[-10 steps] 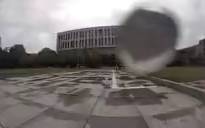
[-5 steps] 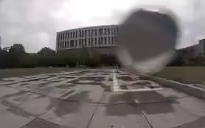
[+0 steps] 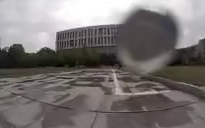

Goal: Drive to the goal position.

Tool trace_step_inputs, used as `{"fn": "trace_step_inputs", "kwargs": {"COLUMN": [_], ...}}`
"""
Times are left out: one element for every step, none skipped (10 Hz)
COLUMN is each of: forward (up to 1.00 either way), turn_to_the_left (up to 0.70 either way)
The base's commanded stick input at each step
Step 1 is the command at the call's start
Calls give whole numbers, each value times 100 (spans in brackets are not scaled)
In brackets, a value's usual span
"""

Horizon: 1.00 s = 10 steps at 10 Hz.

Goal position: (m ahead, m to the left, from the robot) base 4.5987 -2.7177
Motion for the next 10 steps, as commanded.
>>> {"fn": "trace_step_inputs", "kwargs": {"forward": [70,70,70,70,70,70,70,70,70,70], "turn_to_the_left": [0,0,0,0,0,0,-11,-27,-18,-8]}}
